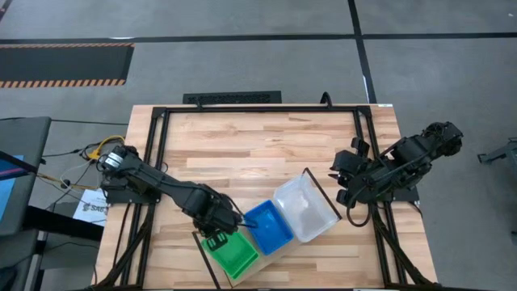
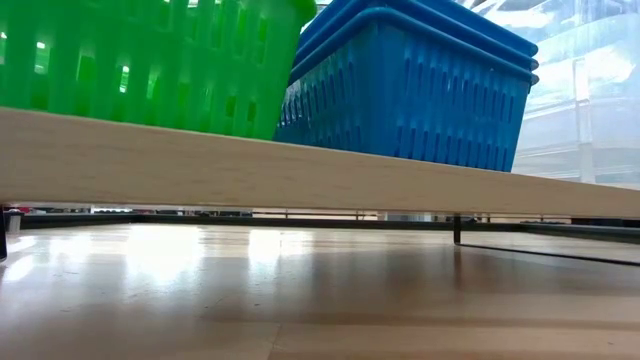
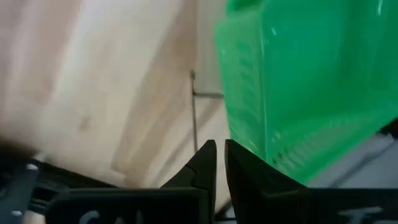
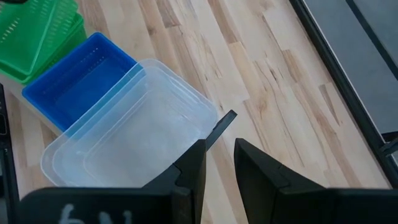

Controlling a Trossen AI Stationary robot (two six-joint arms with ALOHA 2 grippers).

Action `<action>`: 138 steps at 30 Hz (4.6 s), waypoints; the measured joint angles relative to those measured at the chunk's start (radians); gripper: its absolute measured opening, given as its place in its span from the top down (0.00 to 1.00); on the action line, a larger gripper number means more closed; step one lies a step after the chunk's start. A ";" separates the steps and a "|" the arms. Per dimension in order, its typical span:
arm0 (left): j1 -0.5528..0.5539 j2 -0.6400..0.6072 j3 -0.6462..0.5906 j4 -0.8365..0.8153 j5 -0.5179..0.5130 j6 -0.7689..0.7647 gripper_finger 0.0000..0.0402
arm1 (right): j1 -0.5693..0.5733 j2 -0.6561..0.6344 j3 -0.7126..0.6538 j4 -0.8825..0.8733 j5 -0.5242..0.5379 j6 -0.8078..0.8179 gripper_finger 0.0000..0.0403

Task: Stack baskets on shelf by color
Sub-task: Stack the green basket on top of the other green baskets on the shelf

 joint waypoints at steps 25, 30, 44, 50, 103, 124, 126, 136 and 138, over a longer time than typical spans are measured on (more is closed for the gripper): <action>-0.006 -0.111 0.000 0.287 0.060 -0.104 0.96 | 0.000 0.000 0.000 0.000 0.002 -0.023 0.74; -0.010 -0.226 0.000 0.320 -0.112 -0.128 0.84 | 0.000 0.000 0.000 0.000 0.002 -0.024 0.74; -0.078 -0.222 0.000 0.320 -0.312 -0.259 0.50 | 0.000 0.000 0.000 0.000 0.002 -0.023 0.74; -0.102 -0.119 0.000 0.322 -0.254 -0.274 0.49 | 0.000 0.000 0.000 0.001 0.002 -0.023 0.74; -0.108 -0.009 -0.035 0.368 -0.097 -0.192 1.00 | 0.000 0.000 0.000 0.009 0.001 -0.012 0.74; -0.062 -0.018 -0.064 0.394 -0.086 -0.136 0.61 | 0.000 0.000 0.000 0.008 0.001 -0.013 0.74; -0.054 -0.036 -0.059 0.402 -0.069 -0.139 0.60 | 0.000 0.000 0.000 0.009 0.001 -0.013 0.74; -0.087 -0.011 -0.012 0.488 -0.097 -0.151 0.97 | 0.000 0.000 0.000 0.009 0.001 -0.006 0.74; -0.087 0.025 -0.012 0.484 -0.072 -0.142 0.98 | 0.000 0.000 0.000 0.008 0.001 -0.006 0.74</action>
